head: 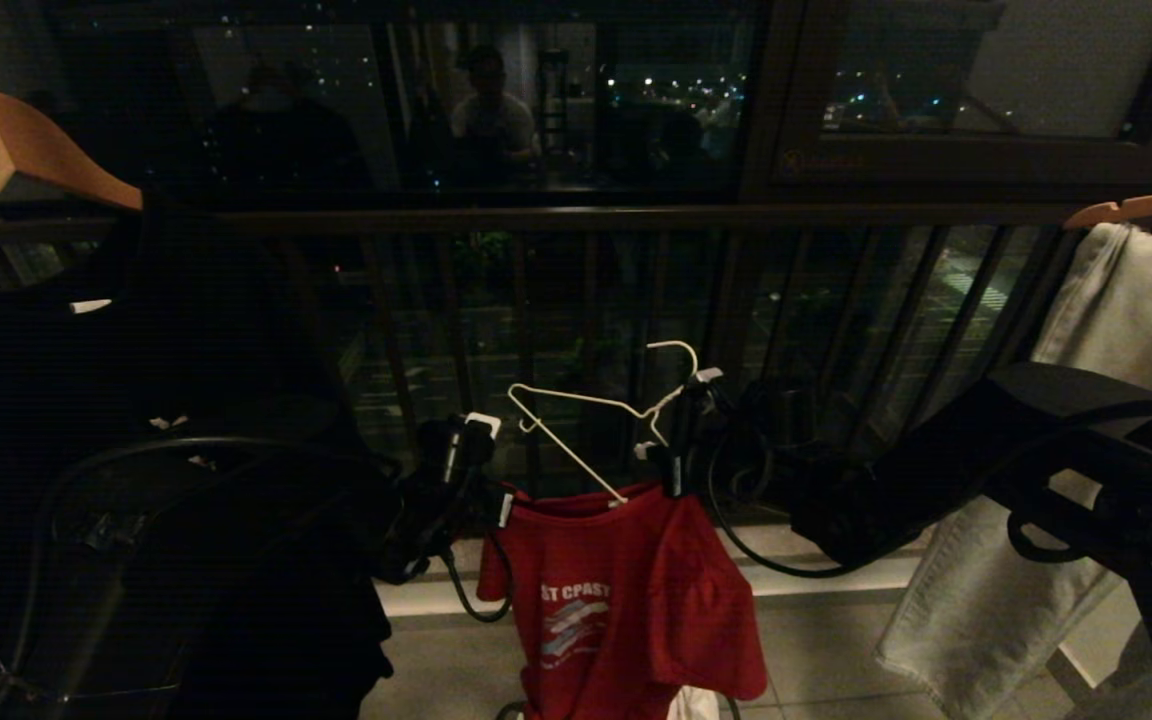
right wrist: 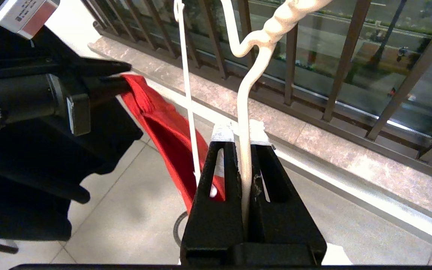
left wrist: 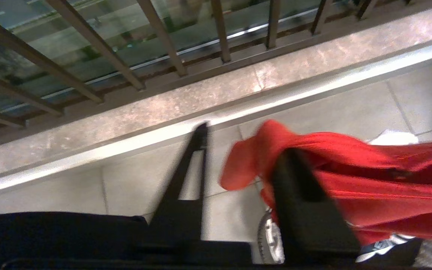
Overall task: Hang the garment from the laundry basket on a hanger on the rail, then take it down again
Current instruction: Take the clothes off the clothes rack
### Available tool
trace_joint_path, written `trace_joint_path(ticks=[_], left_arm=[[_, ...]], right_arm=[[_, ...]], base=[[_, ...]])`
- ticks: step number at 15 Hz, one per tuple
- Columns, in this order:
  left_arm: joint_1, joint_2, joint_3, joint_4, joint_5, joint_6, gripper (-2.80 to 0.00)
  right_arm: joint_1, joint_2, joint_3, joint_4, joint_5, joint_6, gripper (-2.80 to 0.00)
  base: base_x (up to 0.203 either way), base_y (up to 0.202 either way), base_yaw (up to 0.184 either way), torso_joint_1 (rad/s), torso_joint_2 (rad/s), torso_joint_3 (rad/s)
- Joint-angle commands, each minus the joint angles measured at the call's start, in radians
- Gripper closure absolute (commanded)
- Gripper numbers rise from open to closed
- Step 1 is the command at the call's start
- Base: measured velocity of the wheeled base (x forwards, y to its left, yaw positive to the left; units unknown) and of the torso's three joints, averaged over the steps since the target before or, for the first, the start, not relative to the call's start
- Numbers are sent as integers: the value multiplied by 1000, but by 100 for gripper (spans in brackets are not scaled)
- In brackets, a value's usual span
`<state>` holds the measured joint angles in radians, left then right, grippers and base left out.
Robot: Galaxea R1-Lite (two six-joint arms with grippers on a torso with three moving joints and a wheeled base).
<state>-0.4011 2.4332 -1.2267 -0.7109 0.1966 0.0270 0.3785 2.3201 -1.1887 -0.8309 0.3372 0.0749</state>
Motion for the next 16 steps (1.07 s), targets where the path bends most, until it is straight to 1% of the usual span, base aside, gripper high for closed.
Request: trace_joint_path(ticks=[1, 3, 6, 9, 10, 12, 14, 16], left_arm=[[-1, -7, 18, -5, 1, 28, -280], [-1, -26, 44, -5, 0, 60, -280], [-2, -65, 69, -4, 0, 75, -280], [-13, -147, 100, 6, -1, 78, -280], [-20, -175, 113, 31, -1, 80, -280], [-32, -219, 121, 177, 1, 86, -280], [-34, -162, 99, 187, 19, 87, -280], [-33, -106, 43, 208, 66, 87, -280]], right_arm=[[0, 4, 1, -5, 2, 0, 0], [0, 4, 1, -5, 2, 0, 0], [0, 10, 3, -5, 2, 0, 0], [0, 10, 1, -4, 2, 0, 0], [2, 11, 3, -5, 2, 0, 0], [2, 12, 3, -5, -1, 0, 0], [2, 13, 3, -4, -1, 0, 0], [2, 19, 3, -4, -3, -2, 0]], base=[[0, 0, 0, 0, 0, 0], [0, 0, 0, 0, 0, 0], [0, 0, 0, 0, 0, 0], [0, 0, 0, 0, 0, 0], [0, 0, 0, 0, 0, 0], [0, 0, 0, 0, 0, 0], [0, 0, 0, 0, 0, 0], [0, 0, 0, 0, 0, 0]])
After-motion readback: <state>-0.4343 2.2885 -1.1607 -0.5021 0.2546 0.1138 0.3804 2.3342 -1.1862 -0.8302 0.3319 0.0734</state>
